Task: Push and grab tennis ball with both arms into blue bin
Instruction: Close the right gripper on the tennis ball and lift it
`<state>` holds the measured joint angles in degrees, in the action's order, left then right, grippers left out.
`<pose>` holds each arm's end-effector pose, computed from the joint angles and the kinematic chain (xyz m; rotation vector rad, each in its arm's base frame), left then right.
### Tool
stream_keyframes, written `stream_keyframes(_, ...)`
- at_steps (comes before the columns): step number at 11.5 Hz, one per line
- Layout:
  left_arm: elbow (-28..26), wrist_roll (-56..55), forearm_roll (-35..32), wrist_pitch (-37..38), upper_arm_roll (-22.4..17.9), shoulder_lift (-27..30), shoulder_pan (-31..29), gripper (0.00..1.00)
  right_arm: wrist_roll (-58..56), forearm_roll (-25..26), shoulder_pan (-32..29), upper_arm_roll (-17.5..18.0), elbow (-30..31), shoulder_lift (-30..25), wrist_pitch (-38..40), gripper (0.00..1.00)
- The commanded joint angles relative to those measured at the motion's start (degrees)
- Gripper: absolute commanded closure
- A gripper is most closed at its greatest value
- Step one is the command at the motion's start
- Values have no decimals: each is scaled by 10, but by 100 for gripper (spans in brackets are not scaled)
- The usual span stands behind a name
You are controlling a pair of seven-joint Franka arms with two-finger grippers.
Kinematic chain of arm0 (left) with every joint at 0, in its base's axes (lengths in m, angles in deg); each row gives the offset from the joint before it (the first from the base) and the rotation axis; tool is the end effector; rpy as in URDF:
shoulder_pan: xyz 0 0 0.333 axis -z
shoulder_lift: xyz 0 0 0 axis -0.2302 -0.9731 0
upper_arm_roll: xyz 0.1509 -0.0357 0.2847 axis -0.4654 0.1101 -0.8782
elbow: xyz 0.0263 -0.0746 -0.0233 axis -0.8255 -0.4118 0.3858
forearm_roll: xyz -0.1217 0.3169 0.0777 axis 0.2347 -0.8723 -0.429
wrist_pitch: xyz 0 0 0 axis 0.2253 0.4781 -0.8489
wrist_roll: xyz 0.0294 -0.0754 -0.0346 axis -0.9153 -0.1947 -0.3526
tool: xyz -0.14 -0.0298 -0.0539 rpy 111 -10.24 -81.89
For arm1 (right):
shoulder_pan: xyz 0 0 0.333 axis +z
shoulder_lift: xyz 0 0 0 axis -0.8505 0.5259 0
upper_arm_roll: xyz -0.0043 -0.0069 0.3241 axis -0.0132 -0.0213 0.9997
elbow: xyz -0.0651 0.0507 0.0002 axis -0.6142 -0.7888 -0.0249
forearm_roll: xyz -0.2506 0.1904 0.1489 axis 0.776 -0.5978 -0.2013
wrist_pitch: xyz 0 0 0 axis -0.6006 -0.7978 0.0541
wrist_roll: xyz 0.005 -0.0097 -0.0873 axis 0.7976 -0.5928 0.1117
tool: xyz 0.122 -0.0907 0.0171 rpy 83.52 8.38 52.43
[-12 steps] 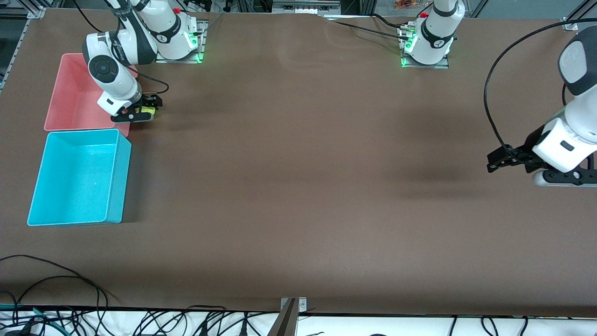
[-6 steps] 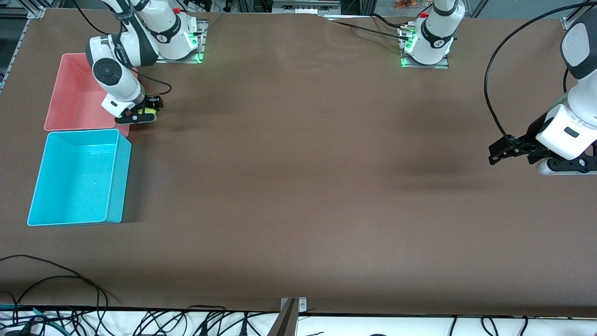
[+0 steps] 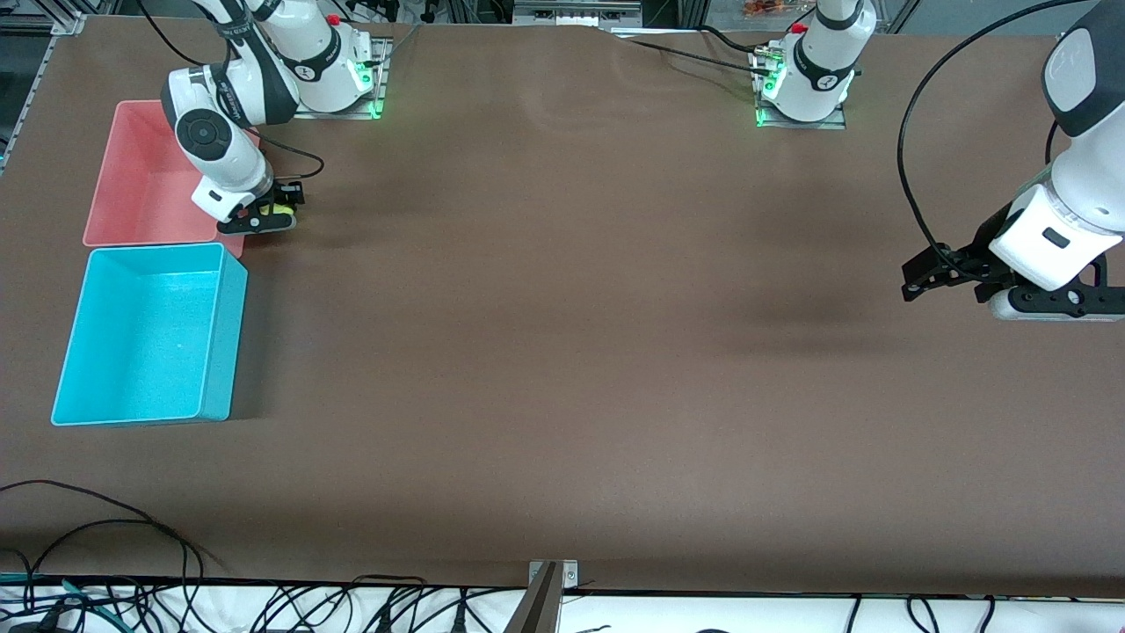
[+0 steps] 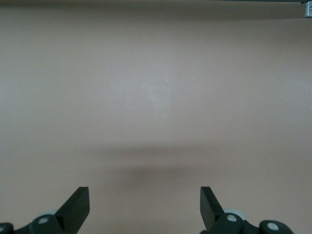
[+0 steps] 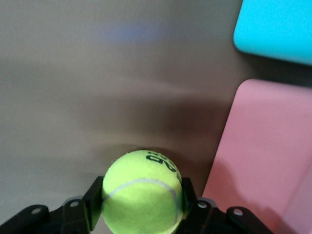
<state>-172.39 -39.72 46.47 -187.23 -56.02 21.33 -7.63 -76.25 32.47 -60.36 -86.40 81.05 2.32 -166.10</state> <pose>0.5667 -0.0392 0.5231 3.1109 0.0206 0.1015 0.3307 -0.0300 0.1966 2.8929 0.3096 -0.2988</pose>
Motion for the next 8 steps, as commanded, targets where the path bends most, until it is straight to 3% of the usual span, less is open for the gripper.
stream_keyframes(1,13,-1,18,7,-4,5,7,0,35,16,-4,30,-22,-24,47,66)
stream_keyframes(4,16,-7,13,20,-4,6,18,0,59,-17,-2,80,-117,-16,161,67)
stream_keyframes(6,17,-31,10,27,-6,7,23,0,53,-81,2,125,-217,1,271,67)
stream_keyframes(8,16,-27,-14,36,-8,9,27,0,52,-107,6,136,-323,32,373,67)
